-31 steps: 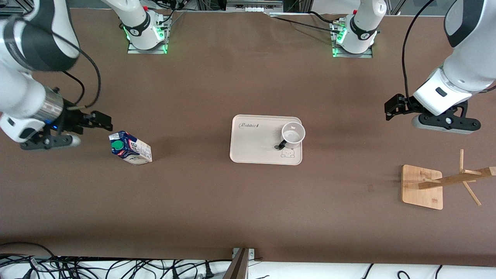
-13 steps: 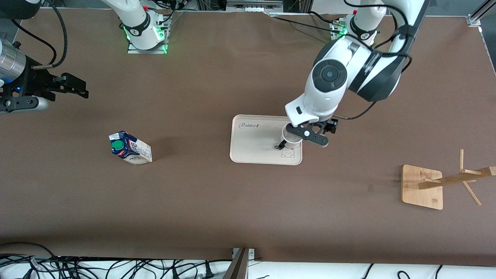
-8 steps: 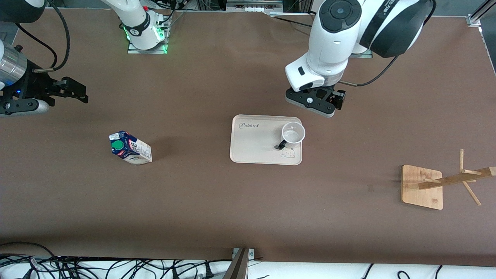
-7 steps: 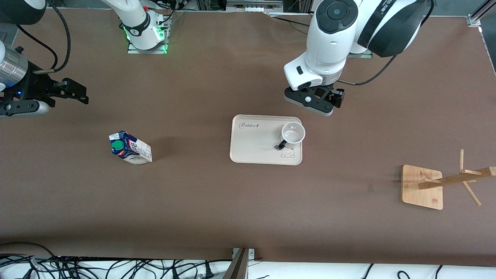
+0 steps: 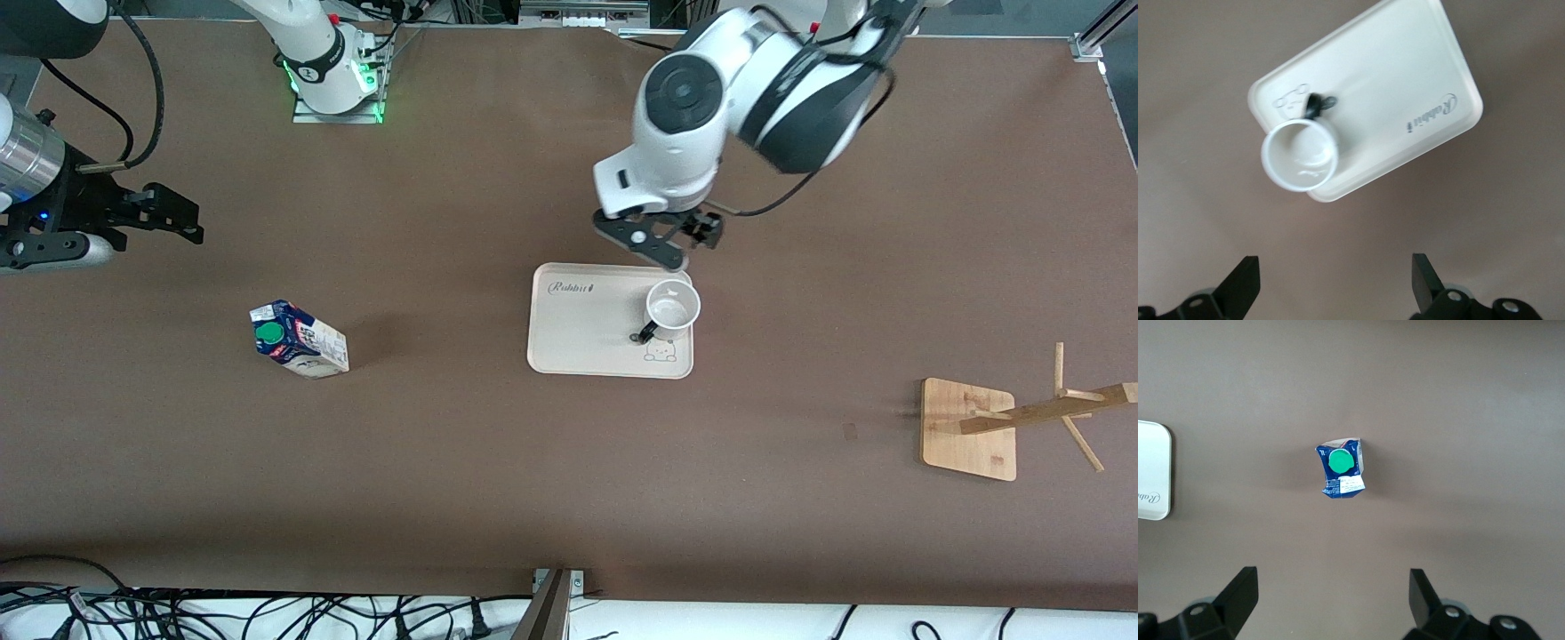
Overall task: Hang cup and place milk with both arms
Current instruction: 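Lower the left gripper over the white mug on the tray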
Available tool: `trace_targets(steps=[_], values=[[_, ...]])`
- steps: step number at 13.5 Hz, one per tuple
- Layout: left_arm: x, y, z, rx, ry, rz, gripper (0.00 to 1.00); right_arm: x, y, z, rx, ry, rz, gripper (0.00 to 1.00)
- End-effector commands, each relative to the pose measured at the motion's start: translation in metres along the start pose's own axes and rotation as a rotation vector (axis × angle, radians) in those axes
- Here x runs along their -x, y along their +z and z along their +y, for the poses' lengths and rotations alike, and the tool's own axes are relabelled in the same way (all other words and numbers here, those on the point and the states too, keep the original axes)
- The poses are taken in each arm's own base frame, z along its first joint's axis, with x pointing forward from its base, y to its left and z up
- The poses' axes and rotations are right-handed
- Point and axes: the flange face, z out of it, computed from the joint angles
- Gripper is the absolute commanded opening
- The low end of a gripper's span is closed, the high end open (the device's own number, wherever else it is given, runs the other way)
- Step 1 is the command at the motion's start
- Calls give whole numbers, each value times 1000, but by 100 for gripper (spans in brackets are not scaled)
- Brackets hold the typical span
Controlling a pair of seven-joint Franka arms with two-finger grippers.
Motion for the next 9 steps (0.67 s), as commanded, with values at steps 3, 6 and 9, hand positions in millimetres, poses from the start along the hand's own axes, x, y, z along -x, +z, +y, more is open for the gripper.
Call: trace_targets(steps=[3, 6, 9], values=[[-45, 81, 1, 51, 15, -37, 100, 1, -3, -7, 14, -17, 7, 100], [-45, 95, 10, 39, 28, -63, 100, 0, -4, -13, 14, -27, 8, 100], [-50, 108, -20, 46, -14, -85, 100, 0, -4, -16, 16, -34, 8, 100]])
